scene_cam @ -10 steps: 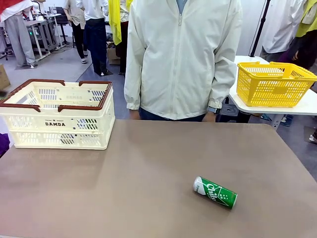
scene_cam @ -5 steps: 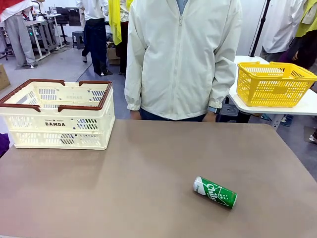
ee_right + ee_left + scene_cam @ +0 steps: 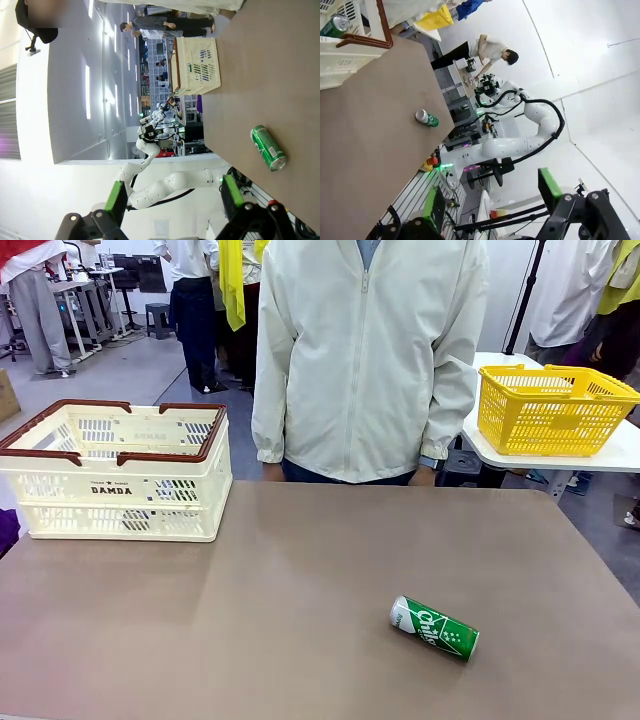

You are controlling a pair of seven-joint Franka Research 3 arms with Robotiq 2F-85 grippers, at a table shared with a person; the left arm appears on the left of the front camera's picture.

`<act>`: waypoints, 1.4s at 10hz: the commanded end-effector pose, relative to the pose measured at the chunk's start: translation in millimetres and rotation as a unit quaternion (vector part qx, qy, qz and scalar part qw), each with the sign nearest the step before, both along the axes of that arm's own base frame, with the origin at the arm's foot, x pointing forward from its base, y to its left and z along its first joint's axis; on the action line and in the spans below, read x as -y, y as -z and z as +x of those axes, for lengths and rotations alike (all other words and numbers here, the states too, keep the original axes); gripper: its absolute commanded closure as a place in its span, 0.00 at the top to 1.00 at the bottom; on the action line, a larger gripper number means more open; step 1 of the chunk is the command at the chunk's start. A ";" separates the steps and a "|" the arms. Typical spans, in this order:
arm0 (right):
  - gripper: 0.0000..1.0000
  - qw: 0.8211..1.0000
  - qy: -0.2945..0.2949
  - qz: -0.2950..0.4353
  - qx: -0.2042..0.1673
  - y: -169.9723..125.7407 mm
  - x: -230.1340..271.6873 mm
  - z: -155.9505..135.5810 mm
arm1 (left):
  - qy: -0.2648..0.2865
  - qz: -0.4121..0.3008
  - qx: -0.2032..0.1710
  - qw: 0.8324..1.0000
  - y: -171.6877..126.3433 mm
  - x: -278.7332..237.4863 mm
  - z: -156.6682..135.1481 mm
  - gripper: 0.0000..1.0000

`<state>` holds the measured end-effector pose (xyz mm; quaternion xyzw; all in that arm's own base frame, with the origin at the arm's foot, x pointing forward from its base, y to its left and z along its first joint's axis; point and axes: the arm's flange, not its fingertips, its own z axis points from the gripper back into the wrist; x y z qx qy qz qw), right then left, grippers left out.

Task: Place the drinks into the Shopping basket.
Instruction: Pick up one drink and place it into the Shopping basket.

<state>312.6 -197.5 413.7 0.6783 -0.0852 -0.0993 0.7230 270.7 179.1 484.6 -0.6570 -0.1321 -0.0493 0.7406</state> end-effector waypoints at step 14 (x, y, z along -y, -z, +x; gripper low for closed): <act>1.00 0.796 -0.265 -0.541 -0.053 14.7 -292.9 -6.0 | -0.002 -0.017 0.000 1.000 -0.4 4.0 -0.7 1.00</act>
